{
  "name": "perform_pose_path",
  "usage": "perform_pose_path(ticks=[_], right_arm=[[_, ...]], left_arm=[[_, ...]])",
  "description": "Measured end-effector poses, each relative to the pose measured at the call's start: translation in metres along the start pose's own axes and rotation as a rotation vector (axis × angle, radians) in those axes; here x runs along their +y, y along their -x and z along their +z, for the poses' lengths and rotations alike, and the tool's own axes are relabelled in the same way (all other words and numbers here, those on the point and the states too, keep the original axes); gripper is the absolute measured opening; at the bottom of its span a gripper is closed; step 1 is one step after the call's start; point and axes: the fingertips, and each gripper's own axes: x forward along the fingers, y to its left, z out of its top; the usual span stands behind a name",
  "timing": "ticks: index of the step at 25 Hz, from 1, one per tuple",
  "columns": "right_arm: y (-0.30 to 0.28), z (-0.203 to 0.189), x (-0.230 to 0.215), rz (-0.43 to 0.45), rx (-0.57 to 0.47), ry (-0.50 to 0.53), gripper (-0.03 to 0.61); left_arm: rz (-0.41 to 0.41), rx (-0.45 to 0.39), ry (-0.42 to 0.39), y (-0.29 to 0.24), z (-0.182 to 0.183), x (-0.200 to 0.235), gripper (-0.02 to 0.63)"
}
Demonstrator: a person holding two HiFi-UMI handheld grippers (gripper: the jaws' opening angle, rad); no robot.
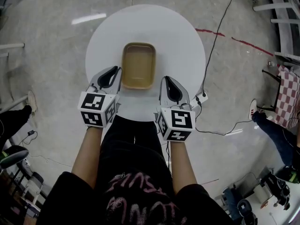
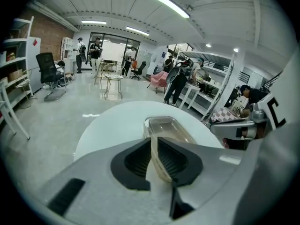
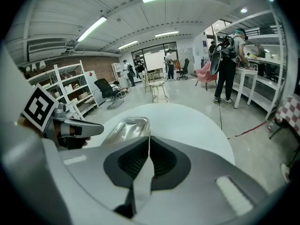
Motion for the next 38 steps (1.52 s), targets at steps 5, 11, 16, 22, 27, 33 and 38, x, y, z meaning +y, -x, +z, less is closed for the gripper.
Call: perform_pose_path(ticks=[5, 11, 16, 22, 27, 33, 38], right_arm=[[-0.004, -0.001, -0.003, -0.006, 0.013, 0.001, 0.015], [-0.011, -0.008, -0.01, -0.021, 0.028, -0.022, 0.015], [-0.012, -0.011, -0.011, -0.029, 0.036, -0.017, 0.015], [-0.019, -0.011, -0.015, -0.041, 0.045, -0.026, 0.015], [-0.023, -0.013, -0.017, -0.046, 0.049, -0.027, 0.015], [-0.024, -0.013, -0.014, -0.047, 0.051, -0.025, 0.015], [-0.023, -0.016, -0.016, -0.051, 0.052, -0.025, 0.015]], left_arm=[[-0.011, 0.037, 0.004, -0.008, -0.003, 0.003, 0.086], [-0.028, 0.057, 0.033, -0.019, -0.005, 0.007, 0.114], [-0.044, 0.079, 0.022, -0.022, -0.013, 0.005, 0.115], [-0.077, 0.082, 0.073, -0.026, -0.013, 0.009, 0.117], [-0.113, 0.093, 0.101, -0.029, -0.015, 0.007, 0.097], [-0.138, 0.088, 0.126, -0.029, -0.012, 0.004, 0.074], [-0.146, 0.089, 0.128, -0.031, -0.012, 0.001, 0.055]])
